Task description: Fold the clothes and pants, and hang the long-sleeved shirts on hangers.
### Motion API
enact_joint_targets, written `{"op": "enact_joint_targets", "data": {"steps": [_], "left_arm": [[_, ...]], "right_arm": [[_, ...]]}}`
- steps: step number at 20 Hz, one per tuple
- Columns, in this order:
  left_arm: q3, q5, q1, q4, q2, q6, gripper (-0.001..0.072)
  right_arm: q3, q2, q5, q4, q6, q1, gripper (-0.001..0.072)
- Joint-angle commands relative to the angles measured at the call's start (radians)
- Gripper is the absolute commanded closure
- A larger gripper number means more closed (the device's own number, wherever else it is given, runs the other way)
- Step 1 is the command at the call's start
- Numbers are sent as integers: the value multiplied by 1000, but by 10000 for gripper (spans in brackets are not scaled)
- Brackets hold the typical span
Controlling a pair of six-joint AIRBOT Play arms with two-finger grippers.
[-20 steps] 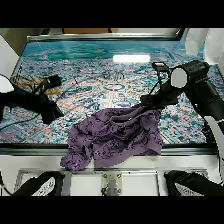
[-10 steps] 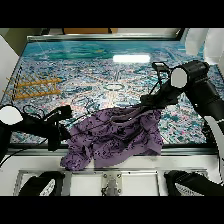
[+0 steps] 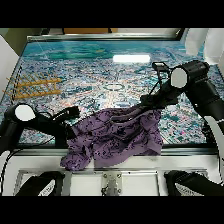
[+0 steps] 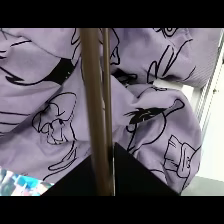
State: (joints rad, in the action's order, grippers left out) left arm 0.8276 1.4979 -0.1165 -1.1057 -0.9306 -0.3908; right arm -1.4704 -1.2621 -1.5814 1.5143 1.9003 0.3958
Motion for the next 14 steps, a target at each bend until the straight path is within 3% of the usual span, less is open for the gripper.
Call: {"op": "enact_joint_targets", "data": {"steps": [1,7,14], "left_arm": [[0,-55,-48,1,-69,1,691],[-1,-180,-109,8,-85,1,690],[-1,-214,-104,86,-101,3,690]], "right_arm": [[0,0,0,0,0,1,692],[0,0,0,0,0,1,693],[0,0,3,-12,-1,1,693]]}}
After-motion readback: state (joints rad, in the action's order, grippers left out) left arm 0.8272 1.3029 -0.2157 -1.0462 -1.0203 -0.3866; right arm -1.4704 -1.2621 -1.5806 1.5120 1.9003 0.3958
